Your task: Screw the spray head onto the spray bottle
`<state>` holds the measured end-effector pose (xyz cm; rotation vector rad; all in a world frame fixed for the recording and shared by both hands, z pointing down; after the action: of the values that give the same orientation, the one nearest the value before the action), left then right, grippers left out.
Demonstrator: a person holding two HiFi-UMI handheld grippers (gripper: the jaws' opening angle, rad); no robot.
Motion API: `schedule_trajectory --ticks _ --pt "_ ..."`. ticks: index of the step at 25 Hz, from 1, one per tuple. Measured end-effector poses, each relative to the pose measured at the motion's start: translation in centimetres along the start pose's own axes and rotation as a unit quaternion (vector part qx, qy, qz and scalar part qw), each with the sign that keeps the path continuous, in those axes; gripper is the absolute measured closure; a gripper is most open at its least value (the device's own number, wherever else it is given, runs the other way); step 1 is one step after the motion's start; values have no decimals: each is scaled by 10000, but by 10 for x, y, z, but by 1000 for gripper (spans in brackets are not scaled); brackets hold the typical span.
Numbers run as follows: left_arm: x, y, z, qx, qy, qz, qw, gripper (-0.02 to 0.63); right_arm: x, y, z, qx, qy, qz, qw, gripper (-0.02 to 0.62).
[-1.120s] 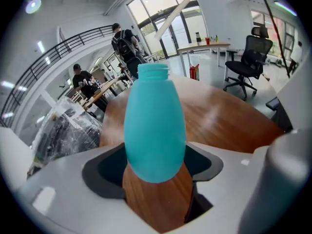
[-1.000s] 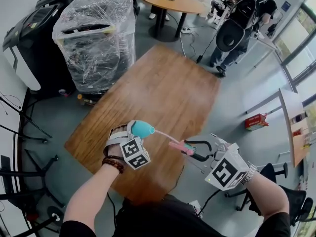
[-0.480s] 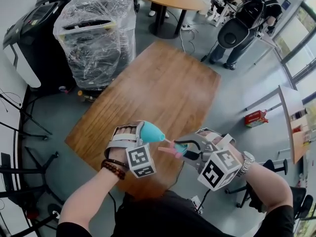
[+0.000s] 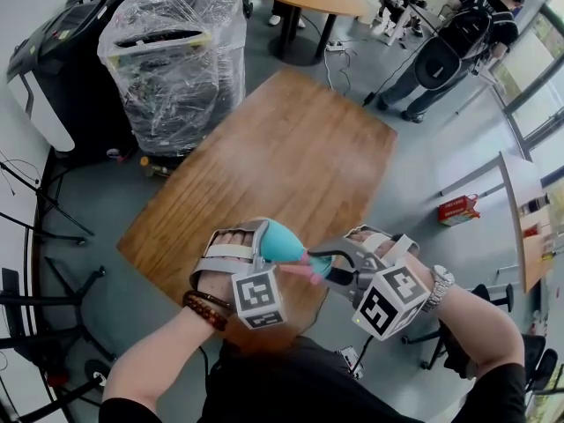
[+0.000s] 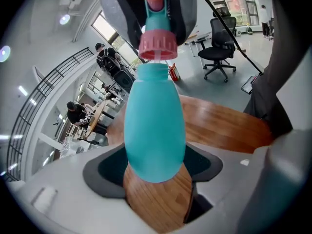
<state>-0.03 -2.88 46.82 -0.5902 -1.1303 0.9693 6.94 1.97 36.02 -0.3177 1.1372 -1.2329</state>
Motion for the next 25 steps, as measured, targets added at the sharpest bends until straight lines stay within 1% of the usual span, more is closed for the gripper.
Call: schedule_trajectory --ticks 15,21,25 --pt "1 9 -8 -26 -130 -37 9999 225 -2 5 -3 32 235 -40 9997 479" --pt "1 9 -8 -24 -109 1 9999 225 -3 5 -2 16 476 20 9989 479" --pt "4 8 -8 43 -48 95 9999 225 -5 3 -4 -6 676 73 9977 479"
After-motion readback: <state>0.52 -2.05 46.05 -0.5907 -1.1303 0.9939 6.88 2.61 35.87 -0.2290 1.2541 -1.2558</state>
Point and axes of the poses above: the fingertips, and each gripper's own axes: y backward along the fingers, x to its right, z out of its underside, the point moved 4 cm from there along y, backward along the fingers, and after that the axes turned 7 degrees about z, right-handed, at the moved point
